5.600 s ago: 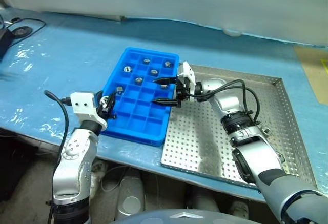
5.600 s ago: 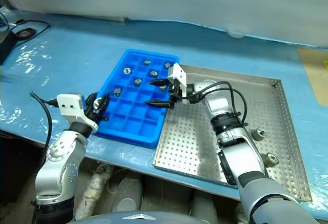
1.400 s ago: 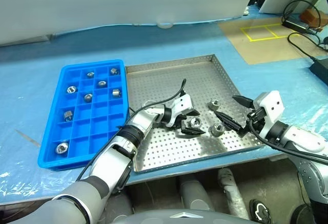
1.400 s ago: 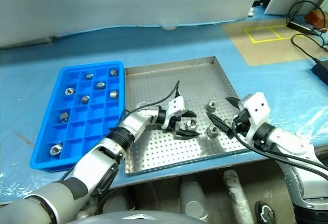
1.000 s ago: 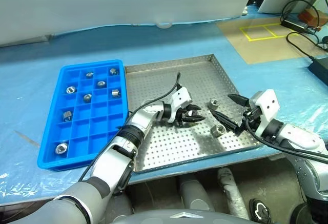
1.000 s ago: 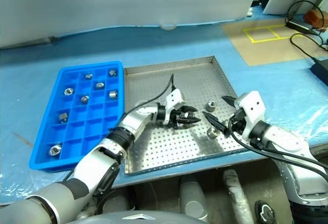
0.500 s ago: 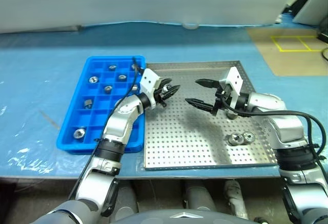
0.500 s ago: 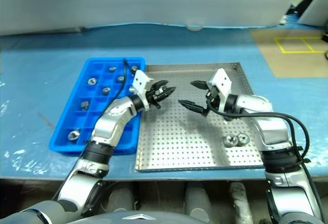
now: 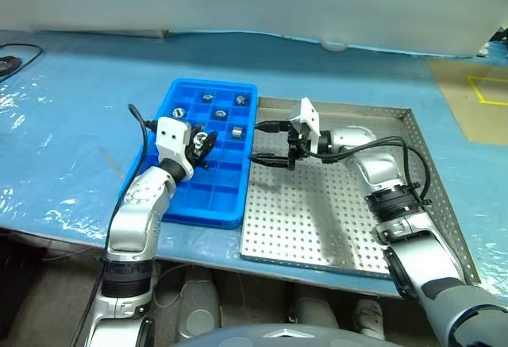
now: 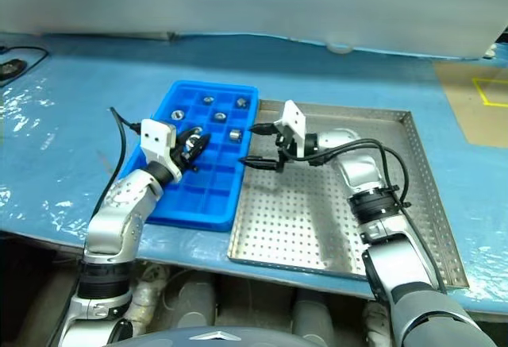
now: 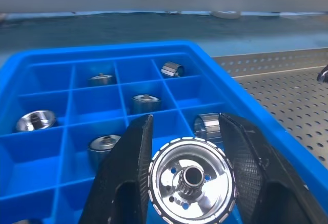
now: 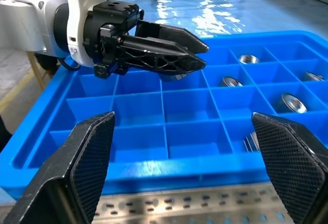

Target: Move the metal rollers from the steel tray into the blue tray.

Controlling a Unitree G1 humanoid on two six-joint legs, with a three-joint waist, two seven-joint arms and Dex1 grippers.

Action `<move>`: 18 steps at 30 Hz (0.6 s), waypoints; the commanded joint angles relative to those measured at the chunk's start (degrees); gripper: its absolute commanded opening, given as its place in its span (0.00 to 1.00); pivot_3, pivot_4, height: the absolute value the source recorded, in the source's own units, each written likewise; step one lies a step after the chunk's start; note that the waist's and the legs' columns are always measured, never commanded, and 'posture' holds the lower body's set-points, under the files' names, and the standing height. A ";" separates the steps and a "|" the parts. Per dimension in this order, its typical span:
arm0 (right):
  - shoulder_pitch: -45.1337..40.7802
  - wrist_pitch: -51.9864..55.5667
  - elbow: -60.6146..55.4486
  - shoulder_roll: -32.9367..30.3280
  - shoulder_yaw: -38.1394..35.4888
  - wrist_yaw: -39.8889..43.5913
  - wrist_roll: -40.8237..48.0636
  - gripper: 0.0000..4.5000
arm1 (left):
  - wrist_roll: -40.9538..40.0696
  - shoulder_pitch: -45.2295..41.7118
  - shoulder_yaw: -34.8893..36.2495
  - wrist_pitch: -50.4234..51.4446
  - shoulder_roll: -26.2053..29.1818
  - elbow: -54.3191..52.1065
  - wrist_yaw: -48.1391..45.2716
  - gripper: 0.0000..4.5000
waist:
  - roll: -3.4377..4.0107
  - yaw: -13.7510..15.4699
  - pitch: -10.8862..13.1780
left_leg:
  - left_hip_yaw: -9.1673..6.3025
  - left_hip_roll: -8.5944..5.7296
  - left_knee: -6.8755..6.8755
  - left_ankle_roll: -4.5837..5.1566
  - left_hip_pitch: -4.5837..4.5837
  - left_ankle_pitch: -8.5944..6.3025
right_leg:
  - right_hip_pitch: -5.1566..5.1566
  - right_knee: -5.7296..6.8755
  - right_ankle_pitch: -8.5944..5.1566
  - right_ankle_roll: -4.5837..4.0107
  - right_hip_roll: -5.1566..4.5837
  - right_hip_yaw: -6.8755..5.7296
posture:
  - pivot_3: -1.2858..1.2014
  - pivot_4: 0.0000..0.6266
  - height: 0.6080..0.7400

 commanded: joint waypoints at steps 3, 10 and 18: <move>-2.68 -3.51 2.98 1.37 -0.30 2.45 -1.29 1.00 | -0.82 2.36 -0.01 0.72 -0.28 -4.83 3.01 0.37 | 0.00 0.39 0.00 | -0.02 0.00 0.00 0.00 -0.02 0.00 | 0.00 -0.01 0.00 0.00 0.00 -0.03 | 0.67 0.24 1.00; -2.29 -4.28 3.73 1.60 -0.74 3.62 -2.33 1.00 | 1.05 6.97 0.23 2.42 -2.28 -8.79 9.91 0.37 | -0.01 0.36 0.00 | -0.11 0.02 0.00 -0.03 -0.14 0.02 | -0.06 0.00 0.00 0.00 0.02 -0.10 | 0.67 0.24 1.00; -1.80 -4.80 4.21 2.28 -0.73 3.69 -3.30 1.00 | 1.43 12.32 0.06 5.12 -2.20 -13.41 13.74 0.37 | -0.01 0.99 0.01 | -0.24 0.04 0.02 -0.09 -0.21 0.06 | -0.04 0.00 0.00 0.00 0.02 -0.22 | 0.67 0.24 1.00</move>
